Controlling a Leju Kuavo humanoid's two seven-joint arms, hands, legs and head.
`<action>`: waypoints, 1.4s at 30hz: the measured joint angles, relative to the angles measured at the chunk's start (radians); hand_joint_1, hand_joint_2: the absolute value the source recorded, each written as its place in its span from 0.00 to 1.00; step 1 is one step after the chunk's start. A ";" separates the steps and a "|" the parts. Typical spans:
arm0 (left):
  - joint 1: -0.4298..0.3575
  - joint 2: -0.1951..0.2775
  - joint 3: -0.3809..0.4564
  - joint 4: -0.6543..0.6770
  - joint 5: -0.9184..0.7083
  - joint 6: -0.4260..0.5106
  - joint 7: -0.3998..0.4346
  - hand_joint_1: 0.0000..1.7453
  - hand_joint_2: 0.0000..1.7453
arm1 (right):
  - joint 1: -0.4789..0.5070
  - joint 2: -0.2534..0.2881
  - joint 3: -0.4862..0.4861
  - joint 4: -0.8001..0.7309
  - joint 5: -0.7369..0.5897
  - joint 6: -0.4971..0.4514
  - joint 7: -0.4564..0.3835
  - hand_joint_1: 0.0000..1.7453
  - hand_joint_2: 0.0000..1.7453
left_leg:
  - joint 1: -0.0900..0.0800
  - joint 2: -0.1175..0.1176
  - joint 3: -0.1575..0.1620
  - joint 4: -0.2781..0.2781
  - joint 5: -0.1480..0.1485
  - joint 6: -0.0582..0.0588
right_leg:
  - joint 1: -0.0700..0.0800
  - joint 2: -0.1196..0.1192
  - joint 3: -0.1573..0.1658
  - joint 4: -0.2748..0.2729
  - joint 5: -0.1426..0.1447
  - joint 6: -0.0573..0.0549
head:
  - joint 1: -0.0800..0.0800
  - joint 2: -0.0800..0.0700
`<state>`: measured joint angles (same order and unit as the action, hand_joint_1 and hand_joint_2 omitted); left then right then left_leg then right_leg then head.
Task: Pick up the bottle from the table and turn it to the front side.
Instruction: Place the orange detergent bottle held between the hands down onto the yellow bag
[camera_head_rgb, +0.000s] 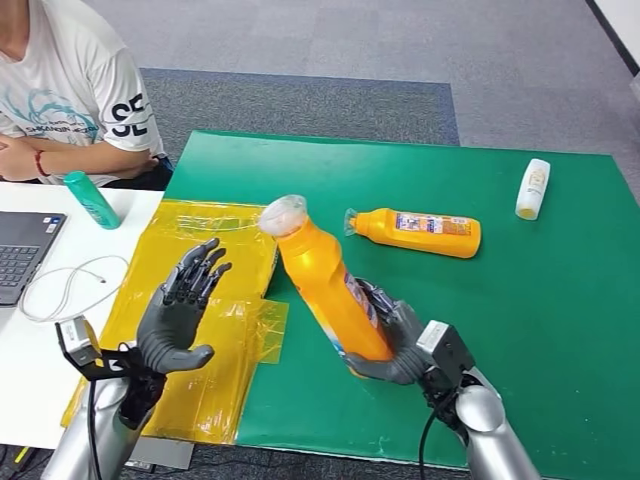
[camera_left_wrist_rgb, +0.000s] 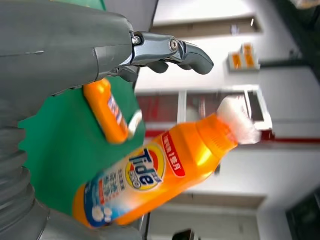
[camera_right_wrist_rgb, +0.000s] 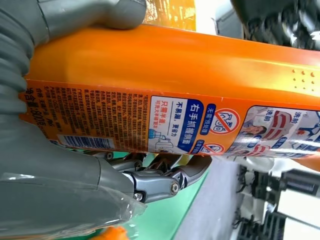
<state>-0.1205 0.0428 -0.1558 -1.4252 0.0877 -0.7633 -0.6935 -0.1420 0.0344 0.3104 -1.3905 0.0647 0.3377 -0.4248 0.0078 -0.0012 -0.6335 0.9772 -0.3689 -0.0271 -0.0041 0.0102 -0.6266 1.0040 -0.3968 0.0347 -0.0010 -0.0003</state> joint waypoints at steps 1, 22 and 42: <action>-0.016 0.007 -0.004 0.024 0.014 -0.030 0.000 0.00 1.00 | -0.007 0.001 0.014 0.000 0.018 -0.009 -0.004 1.00 1.00 | 0.000 0.000 0.000 0.000 0.000 0.000 | 0.000 0.000 0.000 0.000 0.000 0.000 | 0.000 0.000; -0.107 0.068 -0.067 0.169 0.096 -0.115 0.050 0.00 1.00 | -0.081 0.025 0.220 0.000 0.208 -0.133 -0.006 1.00 1.00 | 0.000 0.000 0.000 0.000 0.000 0.000 | 0.000 0.000 -0.001 0.001 -0.001 -0.001 | 0.000 0.000; -0.224 0.084 -0.244 0.202 0.138 -0.297 -0.003 0.00 1.00 | -0.150 0.068 0.320 0.052 0.206 -0.139 -0.006 1.00 1.00 | 0.000 0.000 0.000 0.000 0.000 0.000 | 0.000 0.000 -0.001 0.001 0.000 -0.001 | 0.000 0.000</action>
<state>-0.3444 0.1264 -0.3997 -1.2228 0.2259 -1.0603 -0.6963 -0.2918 0.1027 0.6308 -1.3387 0.2709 0.1986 -0.4303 0.0080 -0.0011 -0.6338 0.9772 -0.3686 -0.0275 -0.0037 0.0102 -0.6275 1.0050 -0.3973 0.0340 -0.0010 -0.0004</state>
